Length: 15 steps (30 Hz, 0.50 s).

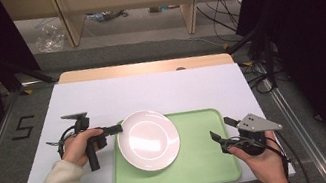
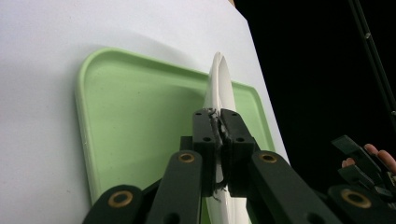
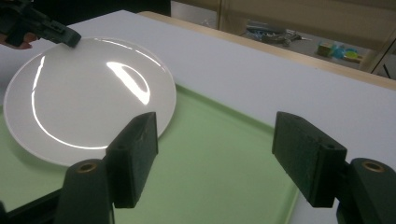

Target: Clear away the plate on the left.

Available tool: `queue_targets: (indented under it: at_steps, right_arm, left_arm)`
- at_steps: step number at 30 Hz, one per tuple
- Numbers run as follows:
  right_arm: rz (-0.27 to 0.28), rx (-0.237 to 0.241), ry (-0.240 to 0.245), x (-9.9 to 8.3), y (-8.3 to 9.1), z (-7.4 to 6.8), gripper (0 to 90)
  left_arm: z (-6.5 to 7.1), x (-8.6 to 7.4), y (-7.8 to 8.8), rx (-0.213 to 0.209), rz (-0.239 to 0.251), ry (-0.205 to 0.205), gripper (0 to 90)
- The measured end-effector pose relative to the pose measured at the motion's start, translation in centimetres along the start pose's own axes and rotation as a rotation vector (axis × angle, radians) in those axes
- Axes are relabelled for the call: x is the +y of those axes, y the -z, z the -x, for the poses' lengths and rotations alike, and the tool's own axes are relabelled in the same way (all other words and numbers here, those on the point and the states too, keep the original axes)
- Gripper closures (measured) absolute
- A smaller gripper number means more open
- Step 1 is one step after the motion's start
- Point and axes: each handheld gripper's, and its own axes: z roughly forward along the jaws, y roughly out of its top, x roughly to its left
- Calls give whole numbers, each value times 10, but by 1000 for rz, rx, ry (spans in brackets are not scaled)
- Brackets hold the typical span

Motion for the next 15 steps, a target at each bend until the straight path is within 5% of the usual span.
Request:
queue_targets:
  at_steps: [9,13,15]
  right_arm:
    - [1,-1,1,0,0,0,322]
    - [-11,8,-11,0,0,-1,322]
    - [-12,7,-11,-1,0,-1,321]
  left_arm:
    - [1,-1,-1,19,2,-25,853]
    - [1,-2,-3,33,-1,-64,856]
    - [-1,-2,-3,37,-11,-118,860]
